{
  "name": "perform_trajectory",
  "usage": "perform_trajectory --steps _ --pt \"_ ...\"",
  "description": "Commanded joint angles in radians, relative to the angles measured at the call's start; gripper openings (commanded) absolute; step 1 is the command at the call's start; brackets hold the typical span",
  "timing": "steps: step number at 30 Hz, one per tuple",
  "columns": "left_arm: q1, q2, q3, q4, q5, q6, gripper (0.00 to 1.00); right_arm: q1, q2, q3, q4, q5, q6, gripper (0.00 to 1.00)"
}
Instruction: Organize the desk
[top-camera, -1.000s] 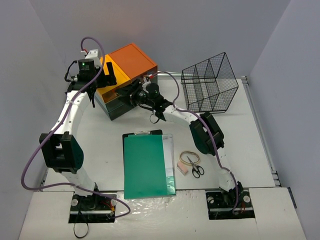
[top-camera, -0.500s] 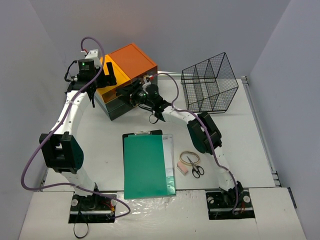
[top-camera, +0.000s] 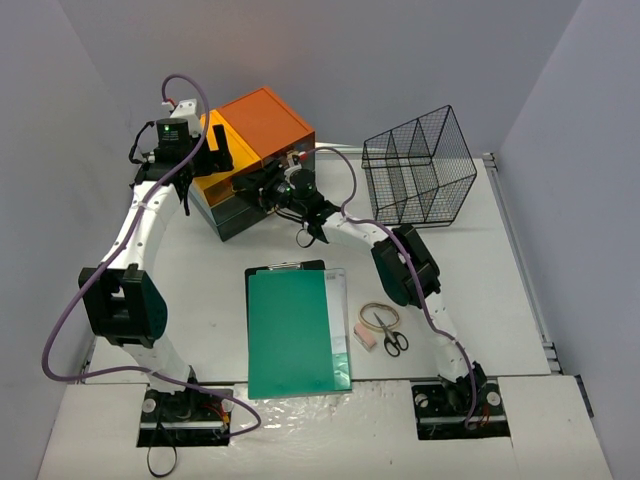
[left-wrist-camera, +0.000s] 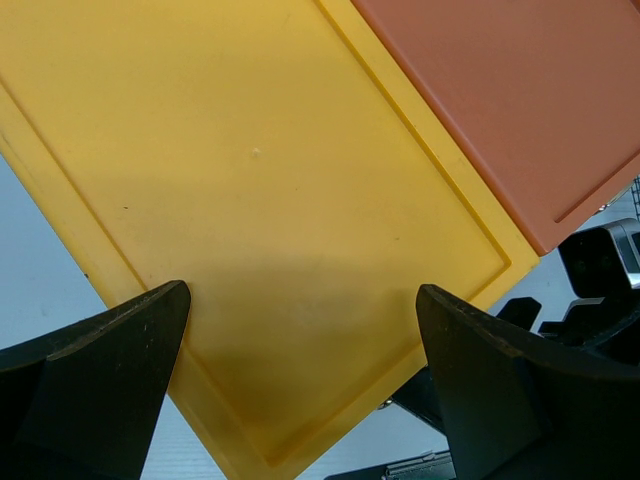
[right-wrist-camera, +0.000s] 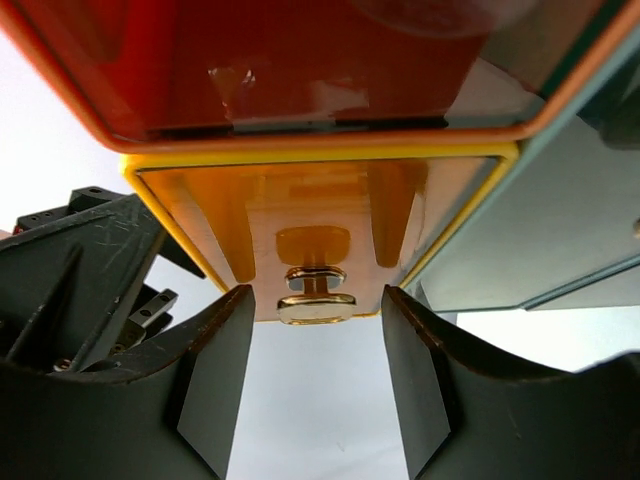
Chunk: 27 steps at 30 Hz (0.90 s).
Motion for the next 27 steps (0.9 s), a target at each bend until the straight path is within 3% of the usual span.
perform_trajectory --steps 1,4,13,18,27 --pt "0.025 0.007 -0.013 -0.185 -0.058 -0.017 0.97 0.001 0.005 0.077 0.068 0.027 -0.01 0.47" --pt "0.023 0.007 -0.01 -0.187 -0.06 -0.015 0.97 0.001 0.017 0.093 0.053 0.03 -0.013 0.42" --pt "0.025 0.009 -0.006 -0.188 -0.061 -0.015 0.97 0.001 0.005 0.079 0.028 0.022 -0.029 0.0" --pt "0.026 0.009 -0.01 -0.187 -0.063 -0.015 0.97 0.001 -0.099 -0.042 -0.001 0.019 -0.066 0.0" --pt "0.026 0.007 -0.012 -0.178 -0.063 -0.022 0.97 -0.008 -0.359 -0.316 -0.229 0.019 -0.22 0.0"
